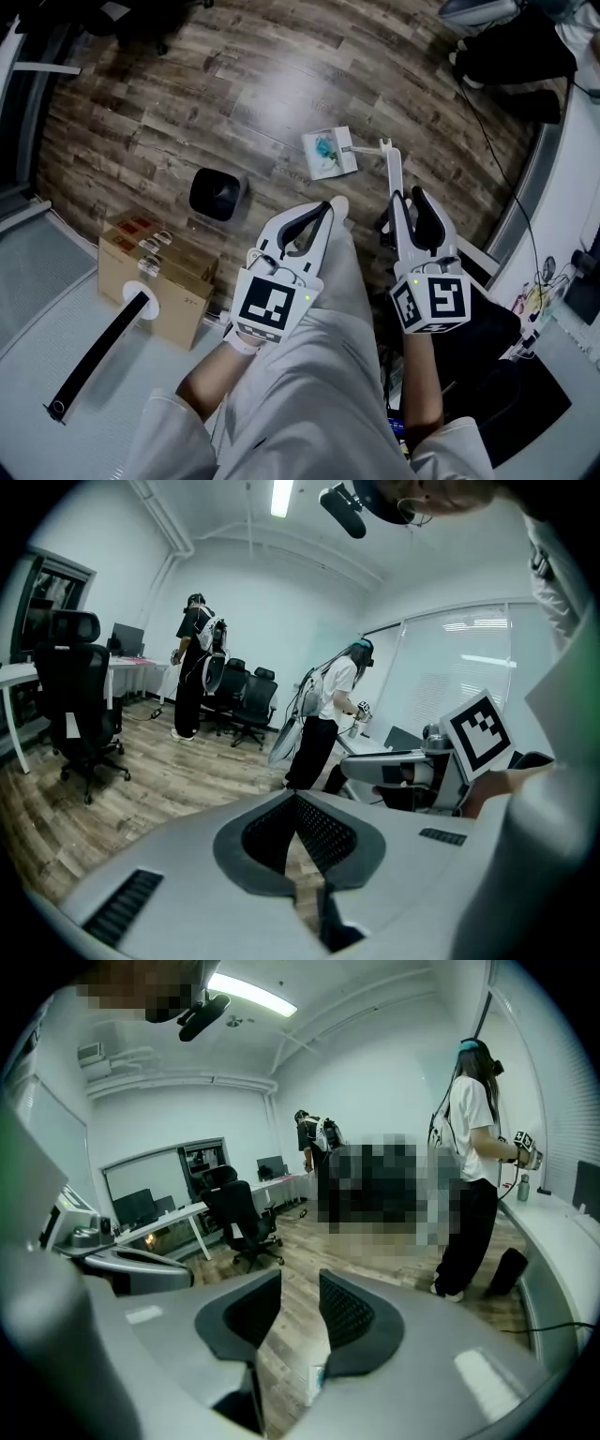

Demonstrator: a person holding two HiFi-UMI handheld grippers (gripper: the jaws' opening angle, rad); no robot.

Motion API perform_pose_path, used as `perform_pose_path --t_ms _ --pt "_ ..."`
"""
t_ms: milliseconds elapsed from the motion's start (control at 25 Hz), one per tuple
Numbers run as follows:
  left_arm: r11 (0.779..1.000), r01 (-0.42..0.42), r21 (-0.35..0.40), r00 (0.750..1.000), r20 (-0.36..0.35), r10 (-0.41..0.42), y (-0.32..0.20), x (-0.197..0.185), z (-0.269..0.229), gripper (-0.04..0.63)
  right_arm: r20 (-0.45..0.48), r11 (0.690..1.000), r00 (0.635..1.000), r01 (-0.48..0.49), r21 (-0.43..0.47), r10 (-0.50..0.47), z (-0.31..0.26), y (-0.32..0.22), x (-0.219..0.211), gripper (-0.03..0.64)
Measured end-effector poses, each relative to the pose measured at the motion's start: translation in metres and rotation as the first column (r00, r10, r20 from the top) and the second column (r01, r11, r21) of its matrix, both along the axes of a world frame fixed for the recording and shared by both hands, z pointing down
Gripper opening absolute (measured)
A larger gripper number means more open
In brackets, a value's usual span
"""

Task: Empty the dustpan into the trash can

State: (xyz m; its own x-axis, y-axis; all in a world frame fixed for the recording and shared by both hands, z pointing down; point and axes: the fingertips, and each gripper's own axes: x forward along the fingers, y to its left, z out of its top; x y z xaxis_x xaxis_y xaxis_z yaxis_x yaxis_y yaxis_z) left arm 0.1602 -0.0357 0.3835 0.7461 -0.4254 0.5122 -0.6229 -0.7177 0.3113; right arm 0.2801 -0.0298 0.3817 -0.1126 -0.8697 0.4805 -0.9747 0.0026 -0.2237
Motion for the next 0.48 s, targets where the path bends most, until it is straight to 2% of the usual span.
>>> perform_pose_path --t_ms 120,240,480 --pt "1.000 0.001 0.000 1.000 0.005 -0.001 -0.008 0.007 0.008 0.006 -0.006 1.000 1.000 0.014 -0.028 -0.014 0.014 -0.008 0.004 0.137" --pt "1.000 -0.002 -0.002 1.000 0.014 0.002 -0.015 0.012 0.018 0.006 -0.003 0.998 1.000 0.024 -0.054 -0.024 0.029 -0.014 0.007 0.175" --pt "1.000 -0.007 0.008 0.999 0.047 0.006 -0.025 0.022 0.042 0.006 -0.010 0.993 0.999 0.037 -0.116 -0.039 0.070 -0.023 0.017 0.209"
